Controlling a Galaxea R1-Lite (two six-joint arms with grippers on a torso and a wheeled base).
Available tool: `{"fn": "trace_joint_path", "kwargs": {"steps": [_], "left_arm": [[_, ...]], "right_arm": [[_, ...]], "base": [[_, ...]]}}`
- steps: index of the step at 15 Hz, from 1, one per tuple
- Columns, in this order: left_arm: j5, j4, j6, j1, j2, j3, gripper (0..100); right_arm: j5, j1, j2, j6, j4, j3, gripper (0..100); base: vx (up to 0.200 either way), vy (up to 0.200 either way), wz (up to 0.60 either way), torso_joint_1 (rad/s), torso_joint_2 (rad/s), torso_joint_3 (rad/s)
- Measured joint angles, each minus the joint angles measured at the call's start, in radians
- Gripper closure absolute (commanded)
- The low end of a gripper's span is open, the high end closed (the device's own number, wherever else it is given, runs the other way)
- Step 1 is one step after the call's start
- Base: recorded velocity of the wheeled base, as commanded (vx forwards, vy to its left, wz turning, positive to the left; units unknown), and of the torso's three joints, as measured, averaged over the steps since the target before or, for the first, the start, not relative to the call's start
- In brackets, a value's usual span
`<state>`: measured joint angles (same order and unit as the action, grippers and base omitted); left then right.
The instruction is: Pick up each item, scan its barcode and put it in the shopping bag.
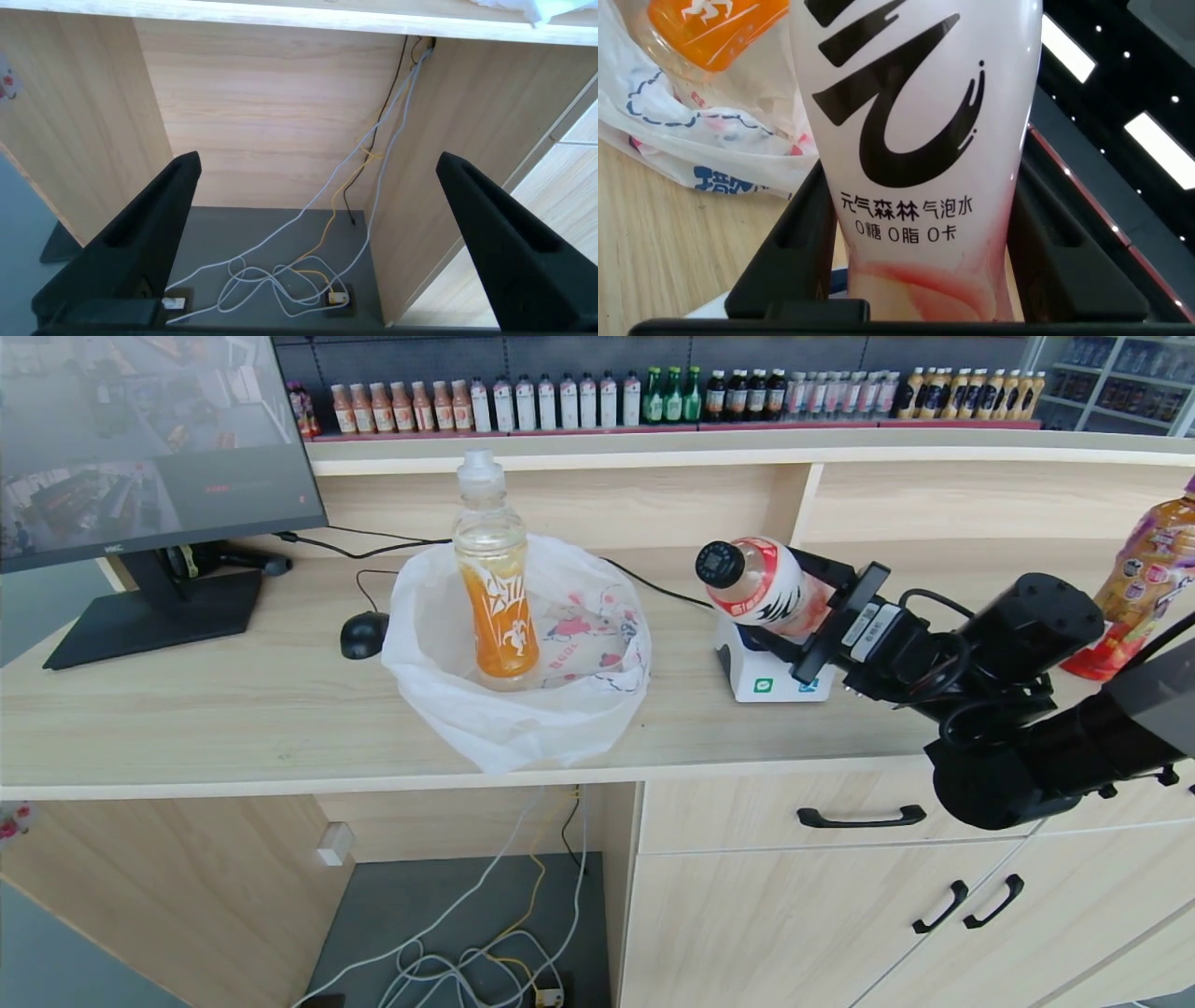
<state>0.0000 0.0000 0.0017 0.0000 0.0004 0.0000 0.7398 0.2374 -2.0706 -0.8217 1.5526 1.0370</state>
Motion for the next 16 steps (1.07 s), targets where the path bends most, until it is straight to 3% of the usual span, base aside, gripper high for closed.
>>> {"fn": "trace_joint_path", "kwargs": {"steps": [9,16], "left_arm": [[0.000,0.000,0.000,0.000,0.000,0.000,0],[0.000,0.000,0.000,0.000,0.000,0.000,0]], "right_arm": [[-0.204,0.036,0.040,0.230,0.015,-0.009,100],[-0.425,0.081,0.140,0.574,0.017,-0.087,100]], "base": [[0.000,0.000,0.00,0.000,0.00,0.000],[0.000,0.000,0.00,0.000,0.00,0.000]]}}
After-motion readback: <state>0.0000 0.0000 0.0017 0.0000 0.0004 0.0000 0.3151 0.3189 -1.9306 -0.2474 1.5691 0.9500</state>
